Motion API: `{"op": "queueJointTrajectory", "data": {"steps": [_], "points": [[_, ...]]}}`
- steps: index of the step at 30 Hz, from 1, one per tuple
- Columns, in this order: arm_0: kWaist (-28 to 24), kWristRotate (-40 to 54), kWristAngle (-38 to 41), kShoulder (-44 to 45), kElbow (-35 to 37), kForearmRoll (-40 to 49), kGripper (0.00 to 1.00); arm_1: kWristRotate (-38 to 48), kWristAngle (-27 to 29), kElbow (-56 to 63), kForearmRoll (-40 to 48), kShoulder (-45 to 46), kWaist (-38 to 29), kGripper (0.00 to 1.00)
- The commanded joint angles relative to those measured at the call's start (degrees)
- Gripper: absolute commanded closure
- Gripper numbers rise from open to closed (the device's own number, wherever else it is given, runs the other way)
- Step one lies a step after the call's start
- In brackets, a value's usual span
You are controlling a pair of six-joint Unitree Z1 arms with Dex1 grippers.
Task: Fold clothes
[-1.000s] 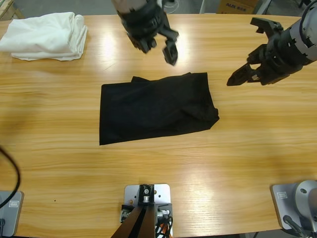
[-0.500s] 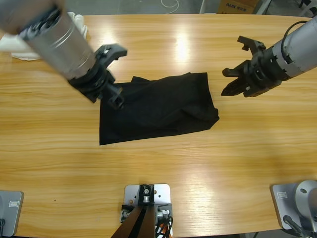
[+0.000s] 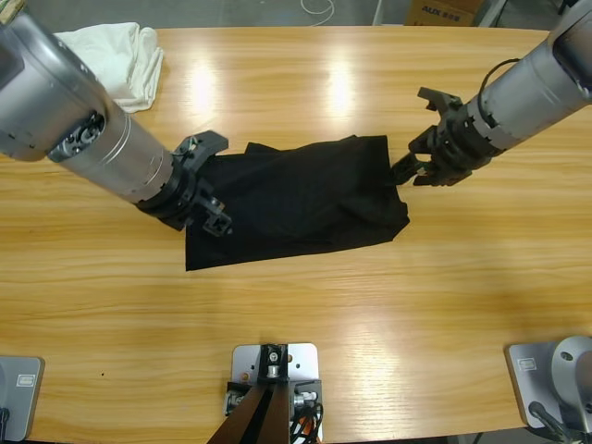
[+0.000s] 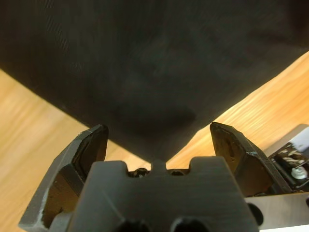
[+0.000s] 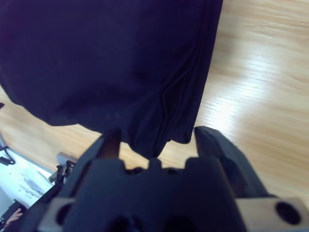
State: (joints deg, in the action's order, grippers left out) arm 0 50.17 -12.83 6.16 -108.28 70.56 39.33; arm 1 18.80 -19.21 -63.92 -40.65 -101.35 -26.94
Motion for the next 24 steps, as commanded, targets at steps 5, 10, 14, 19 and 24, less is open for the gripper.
{"op": "queueJointTrajectory", "data": {"steps": [5,10,14,19,24], "points": [[-0.6,-1.85,0.7,2.19,-6.42,-4.17,0.165,1.43,-1.45,0.76,2.27,-6.17,-2.7,0.613],[-0.6,-1.94,0.7,2.23,-6.61,-4.75,0.165,1.47,-1.36,1.82,3.2,-6.58,-2.73,0.624],[-0.6,-1.94,0.7,2.54,-7.42,-5.63,0.161,1.42,-1.45,2.36,3.54,-7.07,-2.75,0.8],[-0.6,-2.11,0.68,2.9,-8.54,-6.3,0.161,1.33,-1.55,3.22,3.82,-6.98,-2.77,1.0],[-0.6,-2.11,0.7,2.67,-9.07,-7.62,0.161,-0.08,-1.26,4.93,3.12,-3.47,-2.77,1.0]]}}
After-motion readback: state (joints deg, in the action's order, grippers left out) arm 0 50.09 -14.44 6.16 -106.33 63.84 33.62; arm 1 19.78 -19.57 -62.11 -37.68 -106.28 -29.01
